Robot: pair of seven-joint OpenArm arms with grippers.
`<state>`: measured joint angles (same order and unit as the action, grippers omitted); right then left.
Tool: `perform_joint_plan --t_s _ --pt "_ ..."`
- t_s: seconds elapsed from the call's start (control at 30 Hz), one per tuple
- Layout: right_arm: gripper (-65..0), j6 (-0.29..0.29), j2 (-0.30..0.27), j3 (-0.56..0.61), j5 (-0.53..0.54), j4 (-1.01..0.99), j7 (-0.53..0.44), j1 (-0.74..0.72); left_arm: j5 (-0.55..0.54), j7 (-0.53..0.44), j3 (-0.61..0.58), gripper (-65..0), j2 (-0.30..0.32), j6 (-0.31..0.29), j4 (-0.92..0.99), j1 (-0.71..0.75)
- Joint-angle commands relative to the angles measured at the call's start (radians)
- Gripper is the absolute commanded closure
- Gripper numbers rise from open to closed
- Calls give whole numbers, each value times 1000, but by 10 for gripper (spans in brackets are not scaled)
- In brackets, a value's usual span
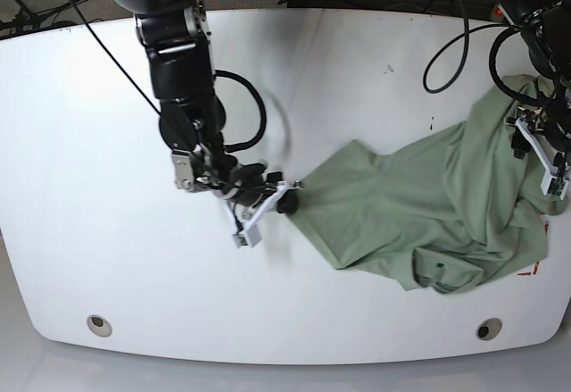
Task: Fold the T-shirt properly
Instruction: 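Grasp the shirt edge with the right gripper and spread it out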
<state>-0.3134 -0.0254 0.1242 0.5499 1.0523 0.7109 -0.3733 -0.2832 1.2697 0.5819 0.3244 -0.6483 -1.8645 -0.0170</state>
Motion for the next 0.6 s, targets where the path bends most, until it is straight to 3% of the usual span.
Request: perform_joint_plan --t_s 0.0,0.17,0.37,0.57 --pt "0 -8 -31 -21 17 81 28 -8 -3 -14 -13 -426 15 2 -11 -13" --pt "0 -13 -133 -70 28 188 56 98 -3 -14 -79 -426 12 2 -14 -13" --pt "0 -13 -288 -159 174 303 56 254 -3 -14 -179 -426 9 2 -14 -16" --pt "0 -13 -370 -308 232 380 57 402 -3 -14 -250 -426 -21 2 -16 -14"
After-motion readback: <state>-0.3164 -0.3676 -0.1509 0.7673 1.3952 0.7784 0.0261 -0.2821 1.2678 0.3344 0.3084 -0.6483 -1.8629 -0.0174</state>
